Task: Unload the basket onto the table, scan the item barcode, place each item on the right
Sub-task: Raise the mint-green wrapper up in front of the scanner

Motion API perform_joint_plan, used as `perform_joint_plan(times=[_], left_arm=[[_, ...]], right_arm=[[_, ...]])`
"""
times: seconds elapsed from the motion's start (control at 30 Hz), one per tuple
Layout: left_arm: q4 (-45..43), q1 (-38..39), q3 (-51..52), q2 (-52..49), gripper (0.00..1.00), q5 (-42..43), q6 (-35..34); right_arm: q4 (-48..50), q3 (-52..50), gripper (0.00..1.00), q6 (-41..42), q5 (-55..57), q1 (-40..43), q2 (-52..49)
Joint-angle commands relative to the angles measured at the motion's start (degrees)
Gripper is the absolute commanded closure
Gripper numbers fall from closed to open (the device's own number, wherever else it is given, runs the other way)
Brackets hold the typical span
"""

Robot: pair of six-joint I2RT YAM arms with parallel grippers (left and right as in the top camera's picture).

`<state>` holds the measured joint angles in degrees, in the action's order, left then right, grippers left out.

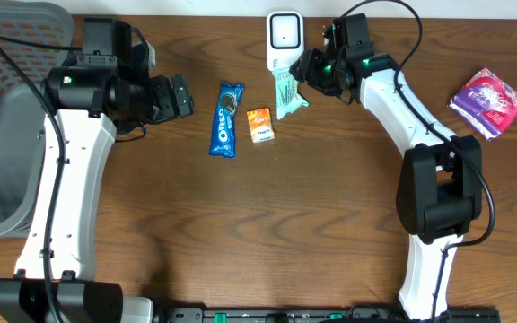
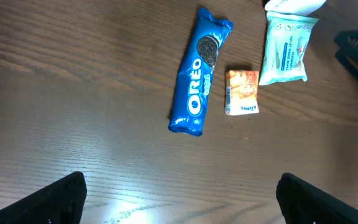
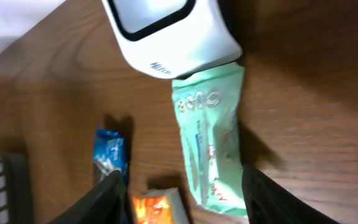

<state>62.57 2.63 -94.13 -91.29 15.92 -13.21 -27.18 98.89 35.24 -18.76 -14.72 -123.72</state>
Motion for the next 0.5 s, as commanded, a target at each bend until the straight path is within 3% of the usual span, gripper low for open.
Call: perform_joint_plan(times=[0.0, 0.23, 0.47], left_arm=[[0.0, -0.11, 0.15, -0.13, 0.02, -0.57, 0.72], [0.0, -0.11, 0.15, -0.13, 0.02, -0.57, 0.72], [0.0, -0.11, 0.15, -0.13, 0.02, -0.57, 0.72]], right_arm=[[0.68, -2.71, 0.42, -2.1, 4.39, -0.31, -0.2], [7.28, -6.05, 0.36, -2.43, 3.76, -1.18, -4.0], [13.99, -6.05, 0.34, -3.61, -4.31, -1.68, -10.88]])
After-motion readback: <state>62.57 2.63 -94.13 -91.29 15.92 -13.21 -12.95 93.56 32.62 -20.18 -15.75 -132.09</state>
